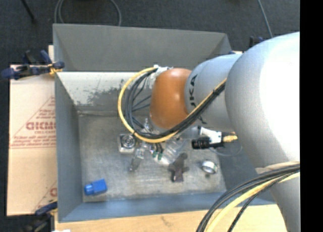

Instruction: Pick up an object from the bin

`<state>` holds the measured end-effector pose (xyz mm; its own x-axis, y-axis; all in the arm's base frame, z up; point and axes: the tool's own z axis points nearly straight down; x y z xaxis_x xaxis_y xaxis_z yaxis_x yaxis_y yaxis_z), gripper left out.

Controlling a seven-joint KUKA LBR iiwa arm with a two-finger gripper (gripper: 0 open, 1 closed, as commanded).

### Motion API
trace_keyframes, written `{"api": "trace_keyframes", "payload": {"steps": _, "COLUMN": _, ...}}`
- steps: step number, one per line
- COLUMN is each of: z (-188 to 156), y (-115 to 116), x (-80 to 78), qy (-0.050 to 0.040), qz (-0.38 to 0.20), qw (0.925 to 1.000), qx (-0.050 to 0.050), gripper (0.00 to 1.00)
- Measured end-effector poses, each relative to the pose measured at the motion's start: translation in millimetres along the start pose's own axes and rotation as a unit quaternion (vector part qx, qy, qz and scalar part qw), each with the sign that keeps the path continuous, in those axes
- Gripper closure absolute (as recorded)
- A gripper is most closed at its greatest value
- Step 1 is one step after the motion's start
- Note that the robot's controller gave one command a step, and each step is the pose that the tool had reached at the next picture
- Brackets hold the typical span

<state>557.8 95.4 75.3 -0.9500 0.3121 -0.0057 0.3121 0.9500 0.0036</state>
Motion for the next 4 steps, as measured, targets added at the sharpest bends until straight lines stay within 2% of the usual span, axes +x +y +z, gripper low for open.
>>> {"api": "trace_keyframes", "payload": {"steps": 1, "z": 0.4, "y": 24.7, "x": 7.9, "qy": -0.0041, "qz": -0.181, "qw": 0.9835, "qx": 0.000, "gripper": 0.00}}
{"api": "trace_keyframes", "payload": {"steps": 2, "z": 1.4, "y": 45.1, "x": -5.6, "qy": -0.0011, "qz": -0.336, "qw": 0.9417, "qx": 0.000, "gripper": 0.00}}
{"api": "trace_keyframes", "payload": {"steps": 3, "z": -2.4, "y": 61.3, "x": 2.0, "qy": -0.0001, "qz": -0.485, "qw": 0.8746, "qx": -0.001, "gripper": 0.00}}
{"api": "trace_keyframes", "payload": {"steps": 4, "z": 0.4, "y": 63.6, "x": -5.5, "qy": -0.0017, "qz": -0.508, "qw": 0.8616, "qx": 0.000, "gripper": 0.00}}
